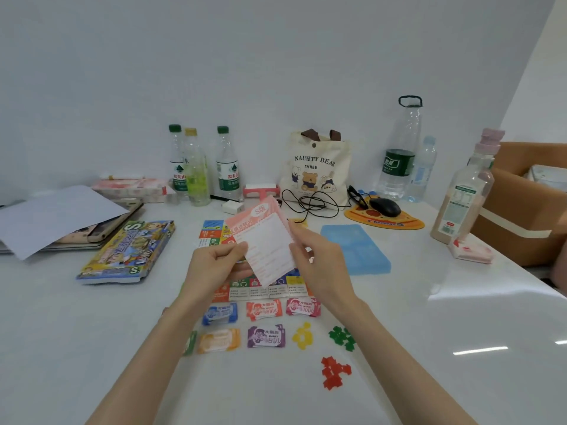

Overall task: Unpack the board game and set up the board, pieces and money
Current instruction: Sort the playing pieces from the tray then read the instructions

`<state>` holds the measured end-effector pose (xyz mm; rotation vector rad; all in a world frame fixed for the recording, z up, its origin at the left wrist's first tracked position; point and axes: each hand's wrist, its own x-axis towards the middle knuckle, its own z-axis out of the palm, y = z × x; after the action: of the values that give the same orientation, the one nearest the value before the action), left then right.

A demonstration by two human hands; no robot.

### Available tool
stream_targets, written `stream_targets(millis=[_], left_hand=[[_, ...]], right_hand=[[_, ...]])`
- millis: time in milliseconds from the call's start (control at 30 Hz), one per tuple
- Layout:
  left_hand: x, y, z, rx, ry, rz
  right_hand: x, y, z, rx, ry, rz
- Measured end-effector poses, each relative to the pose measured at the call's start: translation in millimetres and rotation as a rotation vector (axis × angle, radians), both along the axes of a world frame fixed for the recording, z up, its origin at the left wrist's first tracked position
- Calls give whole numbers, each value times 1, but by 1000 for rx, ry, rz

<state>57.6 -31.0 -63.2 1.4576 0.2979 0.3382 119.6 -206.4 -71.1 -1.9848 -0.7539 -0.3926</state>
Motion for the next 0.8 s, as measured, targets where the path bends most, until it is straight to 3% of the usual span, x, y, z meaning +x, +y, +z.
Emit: stream_targets(millis=[100, 200, 433, 600, 667, 800], left_hand=[[-1, 5, 1, -23, -6, 2], [0, 7, 1, -31, -4, -2], [-3, 6, 0, -45, -53, -70], [-4, 3, 4, -53, -69, -119], [-4, 2, 7, -139, -58, -157], [-5, 1, 11, -242, -20, -143]], right_hand=[[1, 10, -6, -69, -146, -71], [1, 18, -5, 28, -262, -169], [-1, 23, 12, 233, 125, -132], [-3, 17, 20, 403, 383, 73], [-4, 13, 24, 427, 473, 144], [-1, 4, 26, 323, 429, 190]])
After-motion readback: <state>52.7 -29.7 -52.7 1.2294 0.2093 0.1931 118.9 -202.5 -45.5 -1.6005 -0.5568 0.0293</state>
